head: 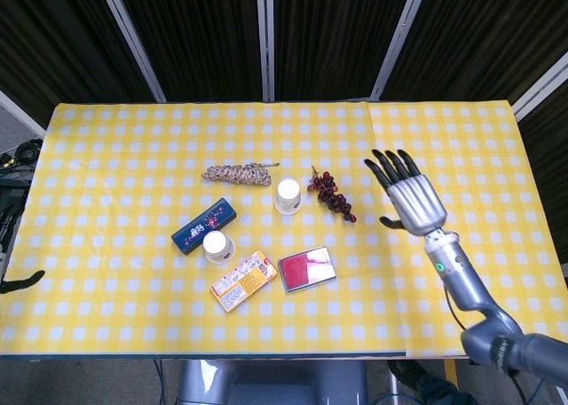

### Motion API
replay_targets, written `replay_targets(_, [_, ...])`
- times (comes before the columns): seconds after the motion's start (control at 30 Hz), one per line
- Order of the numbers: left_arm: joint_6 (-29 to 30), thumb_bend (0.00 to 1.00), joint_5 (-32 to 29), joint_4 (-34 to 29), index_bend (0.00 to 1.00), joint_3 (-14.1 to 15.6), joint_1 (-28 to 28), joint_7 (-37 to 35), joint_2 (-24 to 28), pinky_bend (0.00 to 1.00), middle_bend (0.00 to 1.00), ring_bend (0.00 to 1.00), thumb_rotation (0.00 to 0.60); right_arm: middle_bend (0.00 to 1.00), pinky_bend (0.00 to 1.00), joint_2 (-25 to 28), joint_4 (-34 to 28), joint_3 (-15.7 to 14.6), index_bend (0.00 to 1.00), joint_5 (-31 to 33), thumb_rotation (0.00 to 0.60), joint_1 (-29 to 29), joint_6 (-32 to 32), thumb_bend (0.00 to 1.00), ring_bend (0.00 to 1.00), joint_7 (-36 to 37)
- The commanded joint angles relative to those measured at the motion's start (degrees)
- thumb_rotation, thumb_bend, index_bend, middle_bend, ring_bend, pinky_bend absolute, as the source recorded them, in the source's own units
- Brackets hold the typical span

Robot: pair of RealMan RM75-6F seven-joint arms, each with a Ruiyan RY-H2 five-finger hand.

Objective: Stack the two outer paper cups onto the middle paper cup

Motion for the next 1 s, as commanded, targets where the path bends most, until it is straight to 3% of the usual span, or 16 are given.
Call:
replay_targets(0.03, [-0.45,0.0,5.39,4.29,0.0,-0.02,-3.49,-4.04,-2.71,0.0,0.0,0.0,0.6,0.0,0.0,4.02,-0.61,-4.21,0.01,-4.46,0.6,-6.35,5.8,0.0,0.0,3.52])
replay_targets(0.17, [-2.96,0.0,9.66,4.78,0.0,-0.11,-7.92,-4.66,-3.4,0.0,0.0,0.0,0.6,0.0,0.0,6.41,-5.5,-5.43,0.0,-3.8,0.6,-10.55,8.49,0.0,0.0,2.55])
replay_targets(0.3, [-7.9,0.0,15.33,5.59,0.0,0.39,-14.72,-6.7,-4.82,0.03,0.0,0.0,0.6,0.0,0.0,7.73,-10.54,-6.37,0.0,-2.64,0.6,-14.26,10.58,0.0,0.0,-3.02])
replay_targets(0.57, [-15.82,0.0,19.38,5.46,0.08,1.2,-23.68,-8.14,-9.02,0.2,0.05,0.11,0.6,0.0,0.0,7.65,-13.67,-5.54,0.0,-1.64,0.6,-17.43,12.36,0.0,0.0,-5.15])
replay_targets(0.7, [-19.53,0.01,20.31,5.66,0.12,1.66,-27.19,-6.15,-10.61,0.22,0.08,0.13,0.6,0.0,0.0,8.13,-13.61,-4.98,0.0,-1.68,0.6,-18.3,12.54,0.0,0.0,-4.92])
replay_targets(0.9, [-23.2,0.16,20.38,5.12,0.17,2.04,-30.44,-1.62,-12.53,0.3,0.14,0.18,0.6,0.0,0.0,8.96,-12.93,-3.63,0.0,-0.94,0.6,-18.95,11.99,0.0,0.0,-2.99])
replay_targets(1.0, [-22.98,0.17,19.79,6.4,0.19,1.9,-31.08,1.09,-14.62,0.3,0.15,0.19,0.6,0.0,0.0,9.32,-12.71,-3.26,0.0,-1.24,0.6,-19.09,11.09,0.0,0.0,-1.76])
